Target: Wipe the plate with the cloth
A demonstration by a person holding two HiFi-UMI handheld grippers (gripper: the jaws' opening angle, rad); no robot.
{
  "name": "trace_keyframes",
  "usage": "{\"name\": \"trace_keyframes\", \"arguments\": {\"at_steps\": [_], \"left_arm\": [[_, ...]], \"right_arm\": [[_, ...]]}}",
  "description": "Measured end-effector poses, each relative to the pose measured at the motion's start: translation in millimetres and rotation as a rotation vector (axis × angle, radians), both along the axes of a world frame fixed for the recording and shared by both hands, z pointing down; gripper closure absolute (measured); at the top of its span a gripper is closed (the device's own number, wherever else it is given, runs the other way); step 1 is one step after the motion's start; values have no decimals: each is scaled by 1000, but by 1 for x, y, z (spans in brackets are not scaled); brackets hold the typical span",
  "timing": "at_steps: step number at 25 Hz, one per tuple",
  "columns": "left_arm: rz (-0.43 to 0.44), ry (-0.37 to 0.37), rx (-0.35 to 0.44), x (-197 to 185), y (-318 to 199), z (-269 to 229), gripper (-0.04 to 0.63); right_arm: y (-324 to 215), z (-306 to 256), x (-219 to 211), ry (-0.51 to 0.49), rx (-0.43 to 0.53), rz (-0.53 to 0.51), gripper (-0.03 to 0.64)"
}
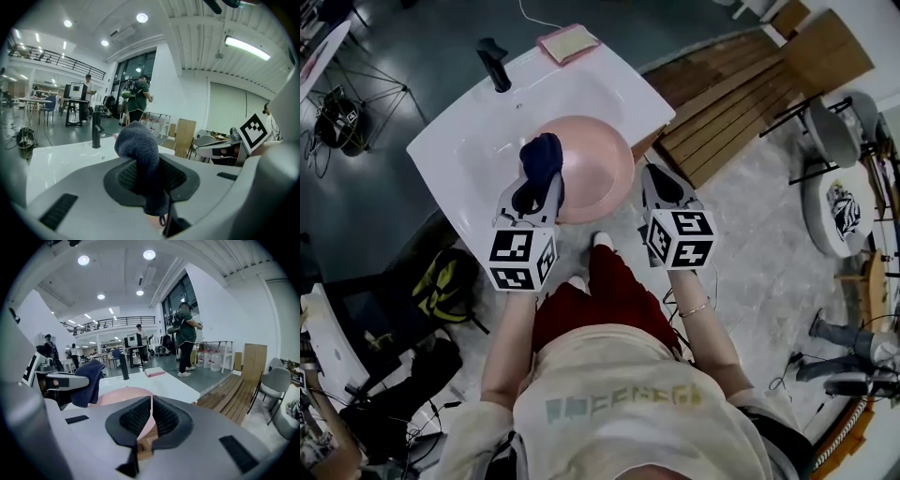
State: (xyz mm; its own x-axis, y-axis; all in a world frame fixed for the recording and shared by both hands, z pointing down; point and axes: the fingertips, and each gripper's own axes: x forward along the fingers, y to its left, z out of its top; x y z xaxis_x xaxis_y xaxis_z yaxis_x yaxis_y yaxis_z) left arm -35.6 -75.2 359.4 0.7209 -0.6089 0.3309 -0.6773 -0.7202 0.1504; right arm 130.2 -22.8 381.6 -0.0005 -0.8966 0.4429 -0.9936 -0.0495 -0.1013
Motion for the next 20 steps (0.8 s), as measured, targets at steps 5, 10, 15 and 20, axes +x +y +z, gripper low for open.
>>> {"name": "trace_keyframes", "arguments": {"at_steps": [5,10,15,20], "left_arm": [[-34,-13,-23,20,-27,13,515],[-74,-27,-37,40,-38,14,515],[-121,-39,-64,48,-44,20,515],[-159,-50,-88,56,-54,28,515]], "right_arm": [[-32,23,16,-10,-73,-86,577],[-51,34,25,-18,-136,-190,577],[-68,43,25,-19,-193,-301,577],[-83,51,28,-37,-239,-384,577]]}}
